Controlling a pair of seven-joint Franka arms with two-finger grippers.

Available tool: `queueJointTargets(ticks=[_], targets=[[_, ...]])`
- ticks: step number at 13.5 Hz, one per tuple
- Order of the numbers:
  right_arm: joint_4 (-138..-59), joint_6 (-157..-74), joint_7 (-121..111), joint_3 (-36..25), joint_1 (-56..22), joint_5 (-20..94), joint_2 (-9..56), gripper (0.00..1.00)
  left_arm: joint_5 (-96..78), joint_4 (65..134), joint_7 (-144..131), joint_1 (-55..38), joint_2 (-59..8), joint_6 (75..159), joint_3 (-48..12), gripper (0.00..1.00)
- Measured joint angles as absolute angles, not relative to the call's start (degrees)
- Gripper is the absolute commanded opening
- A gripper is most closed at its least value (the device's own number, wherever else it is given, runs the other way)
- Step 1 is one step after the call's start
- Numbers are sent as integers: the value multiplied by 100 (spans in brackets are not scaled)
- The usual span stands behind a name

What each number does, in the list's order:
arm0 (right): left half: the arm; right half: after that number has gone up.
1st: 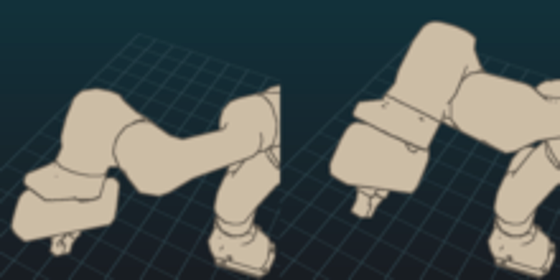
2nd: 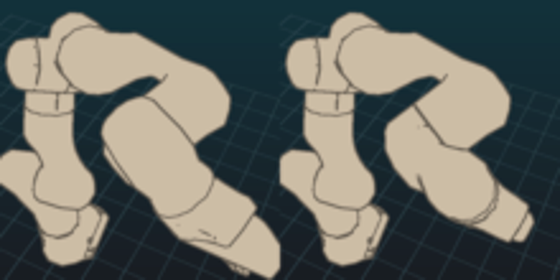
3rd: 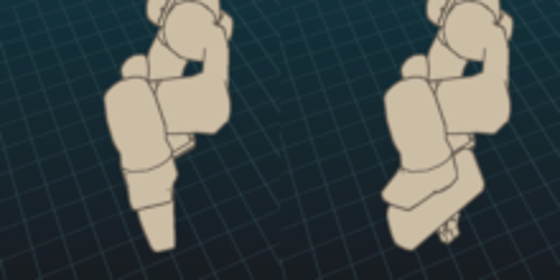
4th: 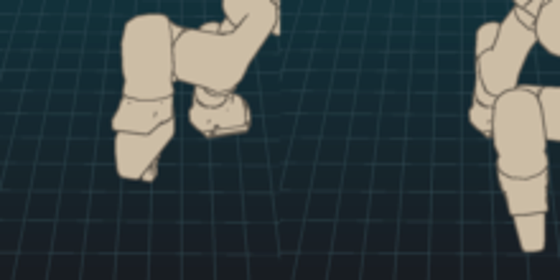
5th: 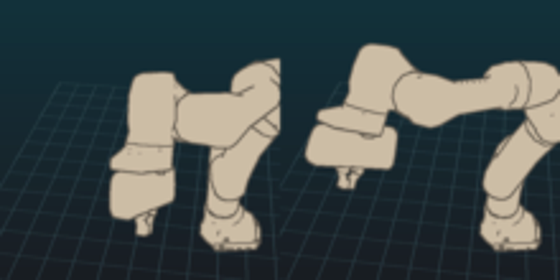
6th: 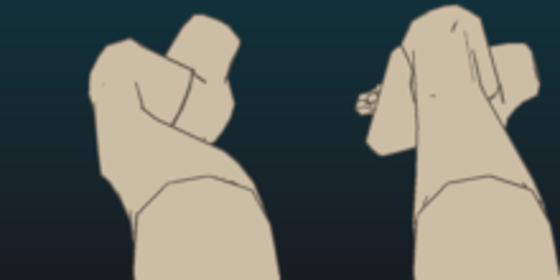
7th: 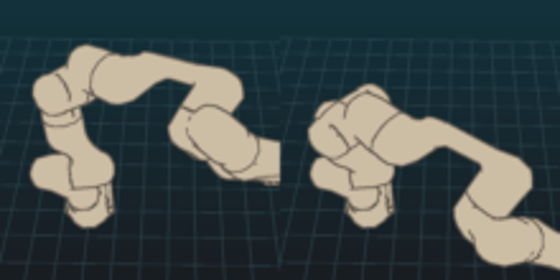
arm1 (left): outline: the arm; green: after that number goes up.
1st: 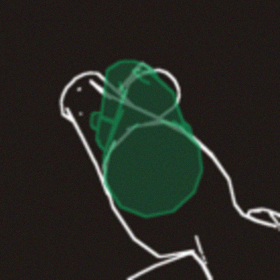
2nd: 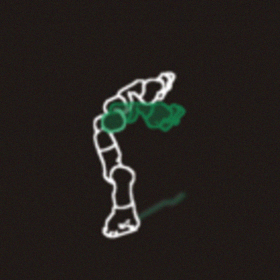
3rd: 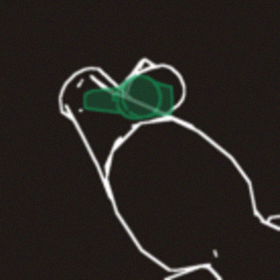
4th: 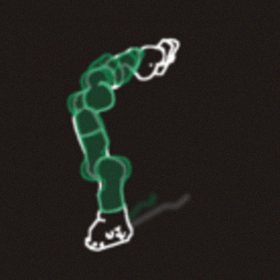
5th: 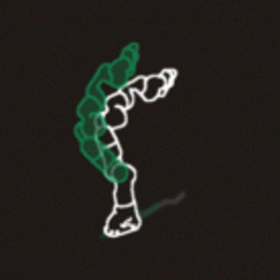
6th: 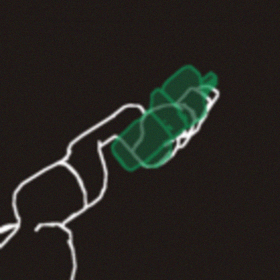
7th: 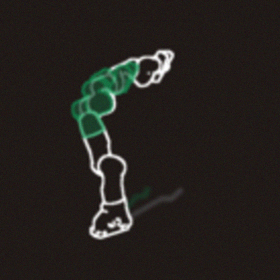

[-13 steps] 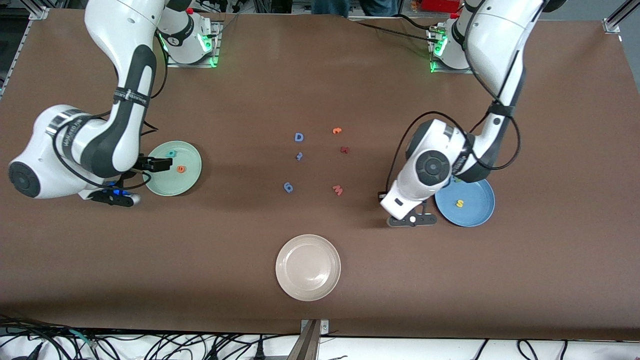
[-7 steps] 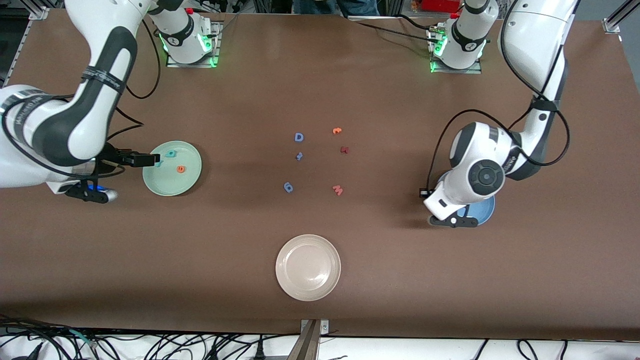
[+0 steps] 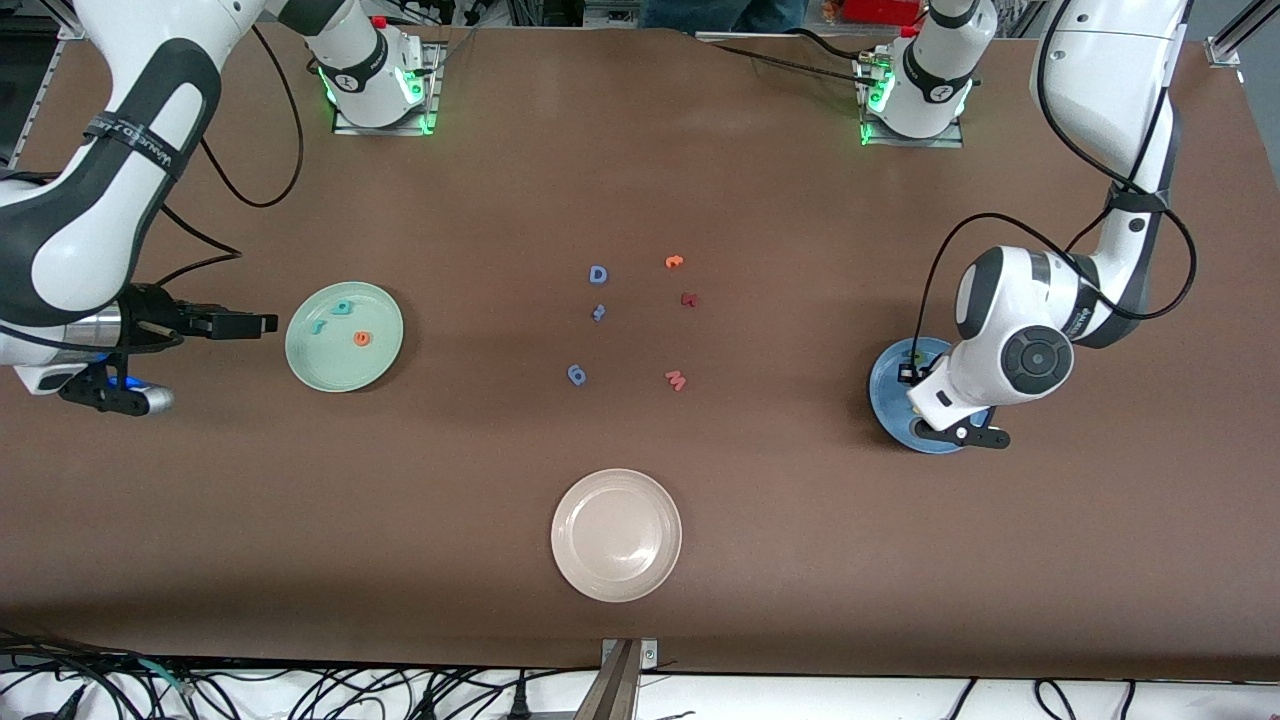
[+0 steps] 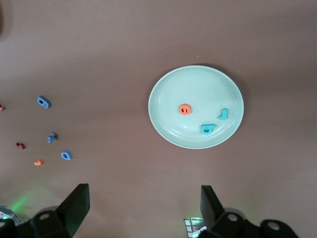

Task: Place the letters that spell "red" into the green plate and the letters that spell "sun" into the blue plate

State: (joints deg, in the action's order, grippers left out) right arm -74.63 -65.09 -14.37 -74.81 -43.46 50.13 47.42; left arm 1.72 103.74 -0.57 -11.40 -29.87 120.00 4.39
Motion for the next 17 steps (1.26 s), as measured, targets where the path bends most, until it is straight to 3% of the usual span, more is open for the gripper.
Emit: queueJointTargets(ticks=[1, 7, 9, 13, 17], targets=[[-7302, -6502, -1406, -7296, -4225, 4876, 4699, 99, 172, 10385, -7, -1125, -2986, 12000, 476, 100], [-6554, -6511, -795, -5420, -3084, 3782, 4071, 99, 172, 10385, 158, -1043, -2841, 11993, 543, 99], [-6399, -6559, -720, -4486, -2489, 3216, 3811, 99, 151, 10380, 215, -993, -2625, 11817, 558, 99], [-6289, -7058, -669, -2398, -1404, 1624, 3262, 99, -203, 10377, 814, -882, -1824, 10953, 765, 99], [-6274, -7590, -368, -924, -518, 594, 2780, 99, -346, 10388, 1543, -836, -972, 10174, 1291, 99]])
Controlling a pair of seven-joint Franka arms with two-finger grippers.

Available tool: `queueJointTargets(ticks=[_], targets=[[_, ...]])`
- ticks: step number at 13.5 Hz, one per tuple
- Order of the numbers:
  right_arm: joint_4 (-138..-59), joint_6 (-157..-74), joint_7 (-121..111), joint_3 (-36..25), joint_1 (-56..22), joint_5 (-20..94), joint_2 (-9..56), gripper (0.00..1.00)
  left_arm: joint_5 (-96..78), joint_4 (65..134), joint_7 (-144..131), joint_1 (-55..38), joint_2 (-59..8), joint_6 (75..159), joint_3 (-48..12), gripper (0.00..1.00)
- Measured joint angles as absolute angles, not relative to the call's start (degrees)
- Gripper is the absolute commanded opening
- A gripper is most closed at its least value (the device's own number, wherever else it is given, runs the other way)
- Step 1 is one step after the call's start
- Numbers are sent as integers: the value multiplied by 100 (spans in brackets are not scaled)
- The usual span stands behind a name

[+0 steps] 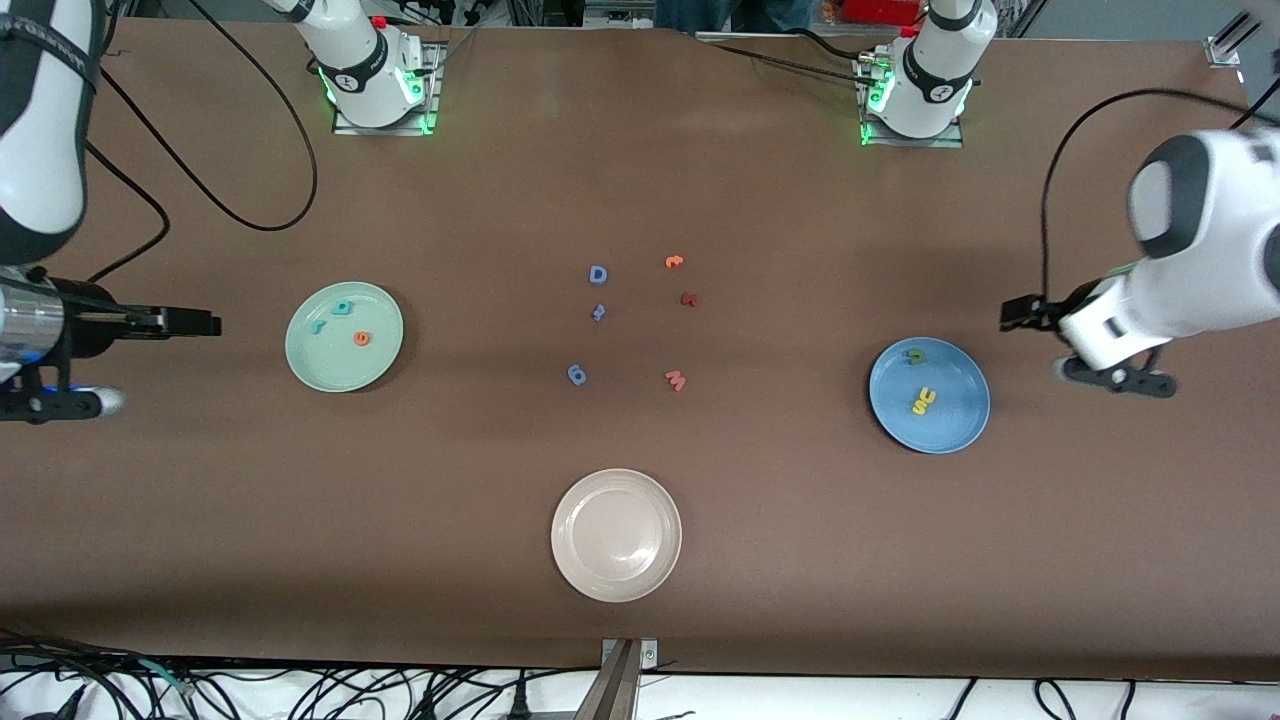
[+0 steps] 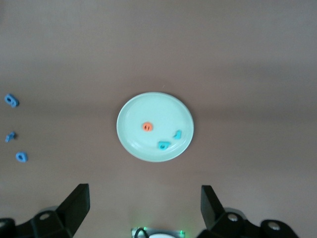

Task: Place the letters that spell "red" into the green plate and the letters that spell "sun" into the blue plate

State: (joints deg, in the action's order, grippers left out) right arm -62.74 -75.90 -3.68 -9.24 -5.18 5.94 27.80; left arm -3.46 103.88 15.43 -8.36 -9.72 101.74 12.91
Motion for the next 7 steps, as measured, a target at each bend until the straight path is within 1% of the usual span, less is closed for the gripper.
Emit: queueJointTargets(ticks=[1, 2, 4, 6, 7], targets=[[-6288, -7655, -301, -579, -281, 401, 2687, 99, -374, 10387, 1694, -820, -802, 10039, 1435, 99], [-6359, -7737, -270, -367, -127, 283, 2587, 99, -384, 10380, 1795, -806, -637, 9957, 1538, 99], [-6833, -8171, -256, -218, 36, 236, 2285, 99, -387, 10209, 1848, -794, -387, 9710, 1584, 100], [-7506, -8694, -256, -190, 71, 236, 1909, 99, -387, 9839, 1848, -807, -305, 9440, 1566, 100], [-7746, -8825, -256, -163, 59, 231, 1746, 99, -387, 9641, 1848, -812, -298, 9350, 1559, 100]])
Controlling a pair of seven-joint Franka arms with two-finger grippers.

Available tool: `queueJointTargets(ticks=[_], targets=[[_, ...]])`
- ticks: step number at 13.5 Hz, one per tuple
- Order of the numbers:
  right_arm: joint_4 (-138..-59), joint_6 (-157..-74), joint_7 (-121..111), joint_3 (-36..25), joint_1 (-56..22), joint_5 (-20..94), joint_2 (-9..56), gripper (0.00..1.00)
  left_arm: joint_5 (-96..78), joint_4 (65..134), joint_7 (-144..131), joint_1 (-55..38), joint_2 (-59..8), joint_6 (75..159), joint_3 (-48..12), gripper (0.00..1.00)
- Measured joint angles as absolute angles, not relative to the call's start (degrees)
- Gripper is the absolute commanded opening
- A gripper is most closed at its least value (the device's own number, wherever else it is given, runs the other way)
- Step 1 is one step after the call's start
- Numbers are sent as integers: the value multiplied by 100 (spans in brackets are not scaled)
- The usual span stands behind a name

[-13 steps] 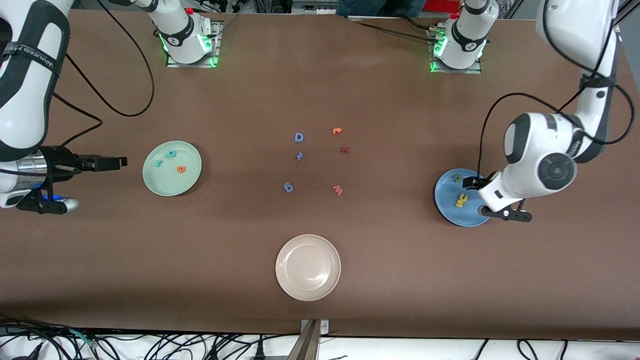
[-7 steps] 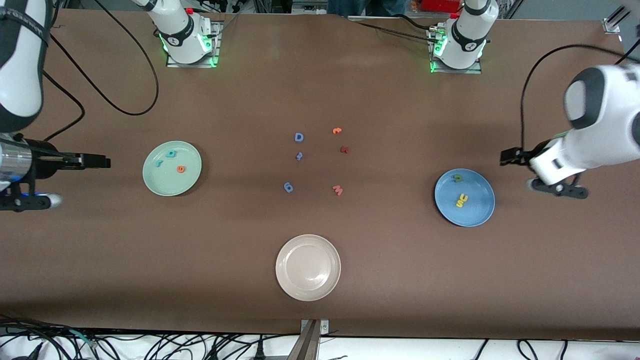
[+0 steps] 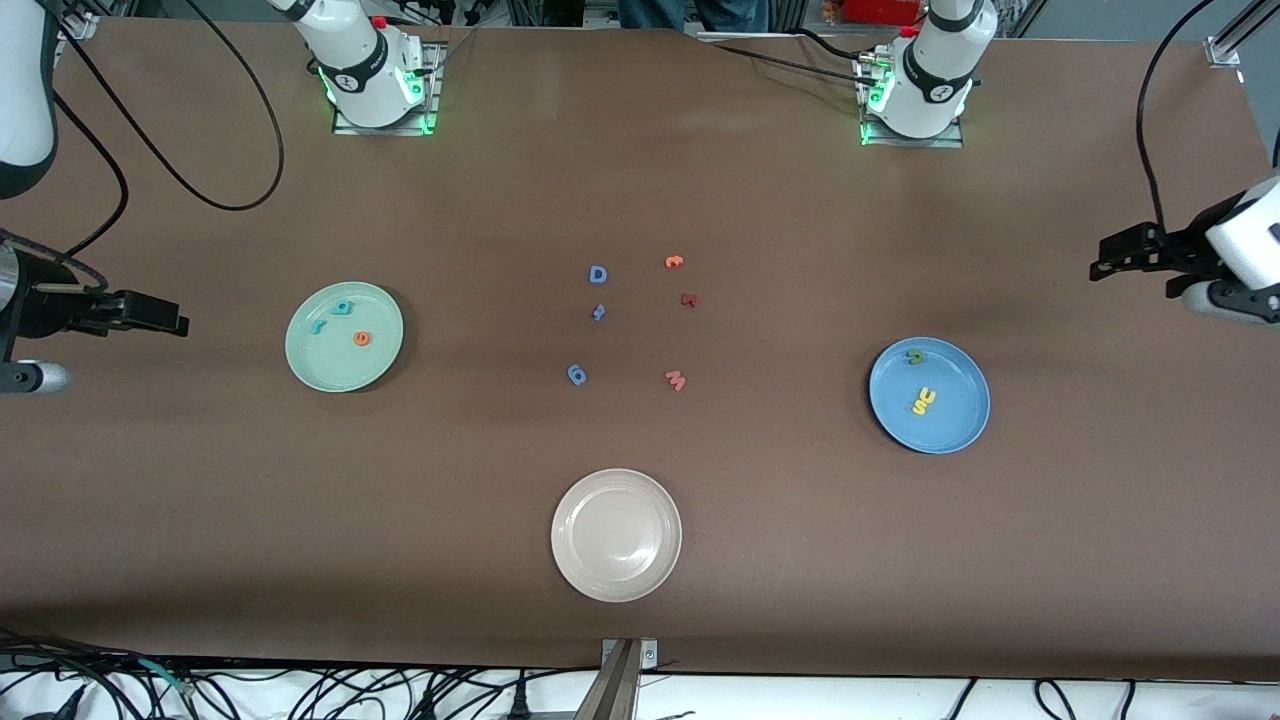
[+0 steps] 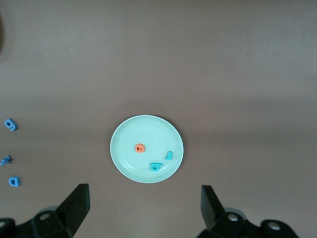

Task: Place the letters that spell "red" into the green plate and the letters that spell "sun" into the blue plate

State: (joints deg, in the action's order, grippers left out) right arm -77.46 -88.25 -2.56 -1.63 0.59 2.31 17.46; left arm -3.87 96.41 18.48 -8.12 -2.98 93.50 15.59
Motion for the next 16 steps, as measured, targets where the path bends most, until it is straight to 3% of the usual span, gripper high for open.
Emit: queueJointTargets(ticks=[7, 11, 16], targets=[[-8418, -9473, -254, -265, -217, 192, 1333, 99, -387, 8815, 1497, -822, -308, 9006, 1079, 100], [-8509, -9504, -254, -616, -622, 189, 1334, 100, -386, 8716, 1223, -545, -352, 9002, 656, 100], [-8531, -9501, -254, -624, -648, 188, 1336, 100, -375, 8711, 1224, -455, -586, 9080, 597, 100]])
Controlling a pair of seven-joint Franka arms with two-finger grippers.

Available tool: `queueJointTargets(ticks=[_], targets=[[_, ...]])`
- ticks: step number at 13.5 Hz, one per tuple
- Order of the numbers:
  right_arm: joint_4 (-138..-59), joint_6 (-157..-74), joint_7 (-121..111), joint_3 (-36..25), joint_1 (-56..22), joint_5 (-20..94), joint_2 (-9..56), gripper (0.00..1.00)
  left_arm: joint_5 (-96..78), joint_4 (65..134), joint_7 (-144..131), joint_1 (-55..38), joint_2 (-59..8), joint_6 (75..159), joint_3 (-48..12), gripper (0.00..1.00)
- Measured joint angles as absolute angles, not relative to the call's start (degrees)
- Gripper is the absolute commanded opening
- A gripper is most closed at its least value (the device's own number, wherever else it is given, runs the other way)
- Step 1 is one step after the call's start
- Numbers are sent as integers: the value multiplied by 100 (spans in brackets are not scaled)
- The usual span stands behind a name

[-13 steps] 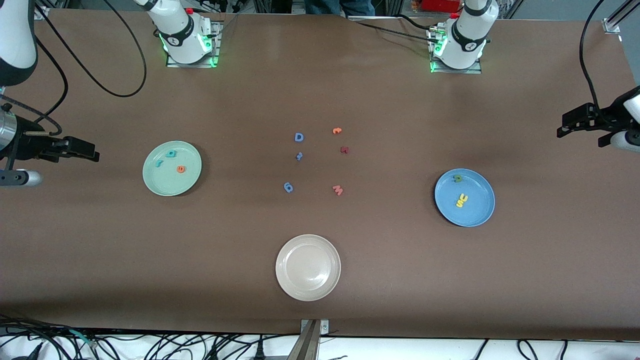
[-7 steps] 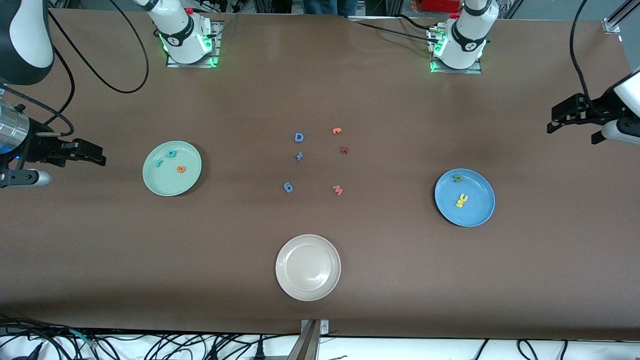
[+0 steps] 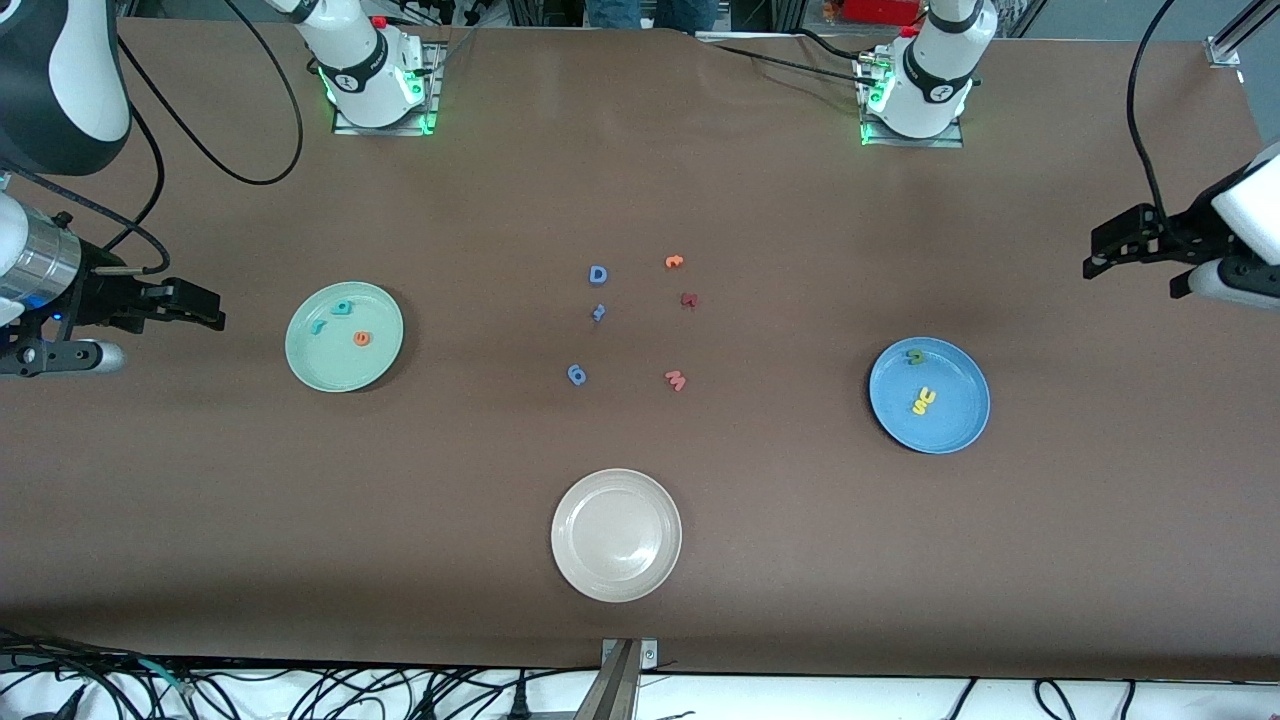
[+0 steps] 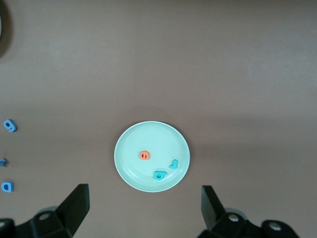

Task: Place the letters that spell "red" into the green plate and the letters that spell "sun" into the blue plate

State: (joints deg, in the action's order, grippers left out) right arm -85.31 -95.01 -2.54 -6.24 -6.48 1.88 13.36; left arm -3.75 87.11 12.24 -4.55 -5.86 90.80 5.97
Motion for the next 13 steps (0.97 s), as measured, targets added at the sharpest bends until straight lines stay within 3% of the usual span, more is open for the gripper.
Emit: queueJointTargets(ticks=[13], targets=[[-8528, -9504, -254, -691, -645, 187, 1336, 100, -127, 8592, 1226, -428, -661, 9108, 583, 100]])
